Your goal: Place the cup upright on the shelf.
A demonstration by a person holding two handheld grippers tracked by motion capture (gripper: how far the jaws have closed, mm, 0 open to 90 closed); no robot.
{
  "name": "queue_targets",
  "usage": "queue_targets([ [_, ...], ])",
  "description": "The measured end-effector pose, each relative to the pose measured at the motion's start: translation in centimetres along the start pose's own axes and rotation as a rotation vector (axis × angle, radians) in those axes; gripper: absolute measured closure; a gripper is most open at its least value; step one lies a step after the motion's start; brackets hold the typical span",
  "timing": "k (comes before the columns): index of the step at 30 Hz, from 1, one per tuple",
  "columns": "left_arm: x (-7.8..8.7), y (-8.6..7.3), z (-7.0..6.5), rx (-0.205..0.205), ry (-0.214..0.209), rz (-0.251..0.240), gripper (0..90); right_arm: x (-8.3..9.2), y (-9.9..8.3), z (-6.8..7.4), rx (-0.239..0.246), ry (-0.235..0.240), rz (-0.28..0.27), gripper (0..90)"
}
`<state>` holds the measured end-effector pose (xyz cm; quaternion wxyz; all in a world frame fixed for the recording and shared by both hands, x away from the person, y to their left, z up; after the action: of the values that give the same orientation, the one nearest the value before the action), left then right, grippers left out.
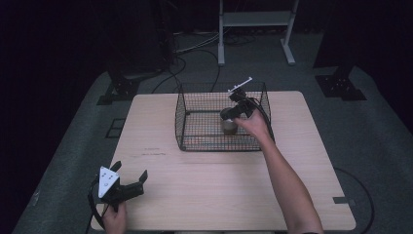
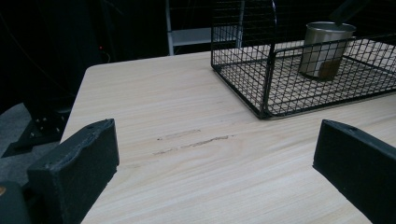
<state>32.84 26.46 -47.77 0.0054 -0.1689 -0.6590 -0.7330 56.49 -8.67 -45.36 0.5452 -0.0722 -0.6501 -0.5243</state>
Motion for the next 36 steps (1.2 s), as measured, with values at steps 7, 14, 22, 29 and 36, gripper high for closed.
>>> queue_targets([
  [7, 0.1, -0.1, -0.1, 0.000, 0.001, 0.004, 0.0, 1.5, 0.7, 0.5, 0.006, 0.011, -0.050, 8.9],
  [14, 0.1, -0.1, -0.1, 0.002, 0.002, 0.001, 0.0, 3.1, 1.0, 1.3, 0.022, 0.026, -0.080, 9.1],
  [22, 0.1, -0.2, -0.2, -0.007, 0.000, 0.009, 0.0, 4.9, 0.7, 1.8, 0.024, 0.048, -0.105, 9.0],
  [29, 0.2, -0.2, -0.3, -0.010, -0.002, 0.006, 0.0, 5.7, 0.0, 2.5, 0.050, 0.064, -0.121, 9.0],
  [36, 0.1, -0.2, -0.4, -0.017, -0.001, 0.009, 0.0, 6.6, -0.7, 2.9, 0.062, 0.084, -0.129, 9.1],
])
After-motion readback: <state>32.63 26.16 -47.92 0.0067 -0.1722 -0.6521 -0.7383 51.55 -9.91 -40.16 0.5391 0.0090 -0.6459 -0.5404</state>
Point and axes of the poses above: each handheld gripper's, and its own axes: x roughly backward along the jaws, y roughly out of its top, z roughly to its left, the point moved 8 cm from there along -x, roughly forward along the jaws, and after that the axes turned 6 degrees about y, right-handed, at the moved point
